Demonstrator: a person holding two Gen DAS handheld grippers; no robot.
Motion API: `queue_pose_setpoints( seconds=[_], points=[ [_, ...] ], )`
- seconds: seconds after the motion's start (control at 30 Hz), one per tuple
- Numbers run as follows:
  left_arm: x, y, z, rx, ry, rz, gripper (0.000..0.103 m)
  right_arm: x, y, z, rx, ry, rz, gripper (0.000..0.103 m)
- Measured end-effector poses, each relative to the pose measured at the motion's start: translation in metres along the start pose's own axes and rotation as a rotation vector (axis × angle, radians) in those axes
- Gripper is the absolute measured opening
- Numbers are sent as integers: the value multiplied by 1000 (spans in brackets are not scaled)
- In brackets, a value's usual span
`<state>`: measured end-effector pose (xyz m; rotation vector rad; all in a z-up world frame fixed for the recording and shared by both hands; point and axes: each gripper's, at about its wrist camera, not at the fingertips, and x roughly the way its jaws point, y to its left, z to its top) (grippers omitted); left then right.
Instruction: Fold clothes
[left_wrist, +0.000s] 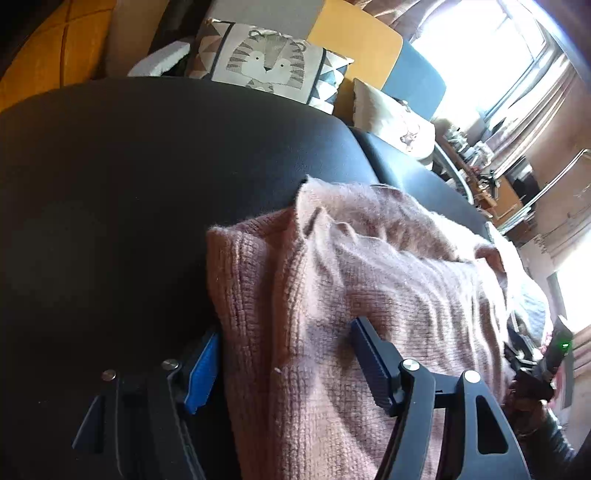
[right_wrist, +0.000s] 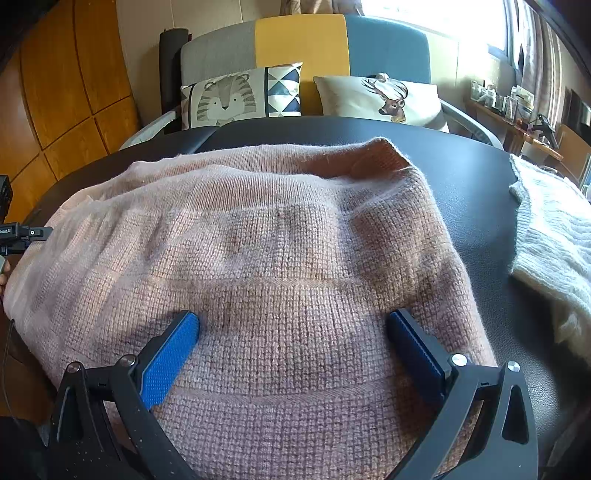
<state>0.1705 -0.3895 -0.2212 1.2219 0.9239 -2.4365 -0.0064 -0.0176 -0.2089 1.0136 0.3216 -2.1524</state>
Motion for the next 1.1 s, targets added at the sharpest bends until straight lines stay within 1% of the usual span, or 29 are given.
queue_pose_setpoints(
  seconds=[0.1,0.17,0.23,0.3,0.5,0.6,0.67,0.7,0.77,0.83,0.93,1.0,1.1],
  points=[
    [1,-4,-2,13,11,-36,64,1,-1,-1,0,-1,0,103],
    [2,-8,-2,16,18,-69,56,1,-1,-1,1,-2,-1,103],
    [2,-10,-2,23,20,-75,54,1,-2,-1,0,-2,0,103],
    [5,-9,-1,18,23,-61,54,1,-2,-1,-1,-3,0,103],
    [5,-3,3,-49,22,-47,53,2,-3,-2,0,-6,-2,103],
    [8,-12,4,-10,35,-39,53,3,-4,-3,1,-10,-3,103],
    [8,-11,4,-15,36,-36,53,3,-3,-3,1,-11,-3,103],
    [8,-10,4,-20,36,-34,51,3,-3,-3,1,-11,-3,103],
    [9,-9,4,-28,36,-30,38,3,-2,-3,1,-12,-3,103],
    [9,-7,4,-37,36,-26,31,4,-2,-3,2,-12,-1,103],
    [10,-11,2,-22,32,-20,28,4,-2,-3,-3,-9,5,103],
    [11,-11,2,-24,33,-18,28,3,-2,1,-7,13,17,103],
    [11,-10,2,-15,34,-13,29,-8,-17,12,59,5,70,103]
  ],
)
